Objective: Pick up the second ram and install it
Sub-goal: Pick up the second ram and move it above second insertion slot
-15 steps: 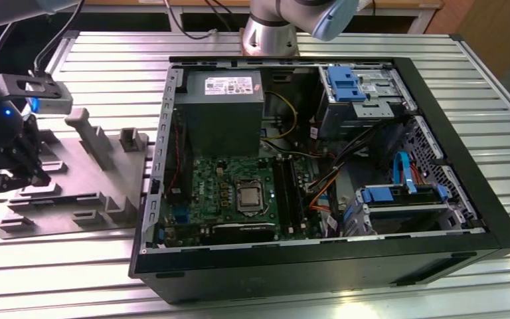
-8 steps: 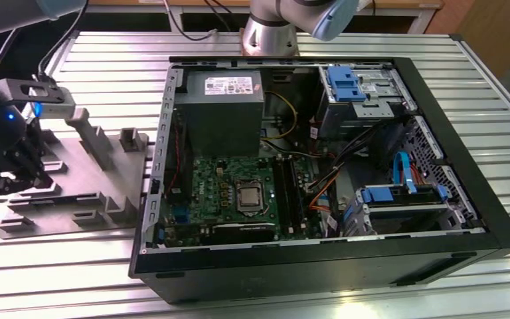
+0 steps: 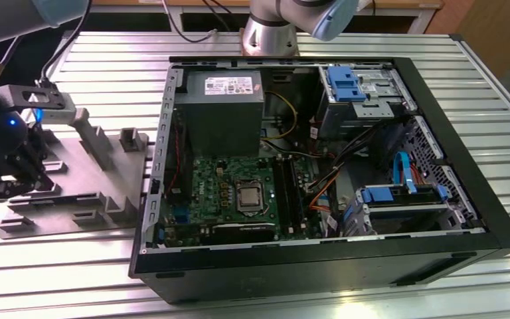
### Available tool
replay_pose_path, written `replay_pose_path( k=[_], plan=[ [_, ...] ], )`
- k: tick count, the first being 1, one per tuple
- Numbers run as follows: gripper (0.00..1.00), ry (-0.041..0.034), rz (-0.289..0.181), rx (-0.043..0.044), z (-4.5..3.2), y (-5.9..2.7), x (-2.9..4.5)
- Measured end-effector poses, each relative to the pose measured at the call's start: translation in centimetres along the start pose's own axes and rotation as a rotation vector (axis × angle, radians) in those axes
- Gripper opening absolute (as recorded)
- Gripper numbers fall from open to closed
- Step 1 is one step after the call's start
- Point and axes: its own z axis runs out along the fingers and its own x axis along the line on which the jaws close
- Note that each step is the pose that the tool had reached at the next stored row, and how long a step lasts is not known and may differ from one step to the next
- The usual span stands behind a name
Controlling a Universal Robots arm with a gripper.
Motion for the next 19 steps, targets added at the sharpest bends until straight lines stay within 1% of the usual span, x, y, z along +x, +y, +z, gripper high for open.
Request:
replay_pose_path(
  k=[5,12,19],
  plan=[
    [0.1,-0.0002,0.002,0.0002,0.63,0.36,0.02],
    [0.1,-0.0002,0.003,0.0002,1.44,0.5,0.08],
    [0.1,-0.0001,0.003,0.0002,1.53,0.52,0.08]
  ],
)
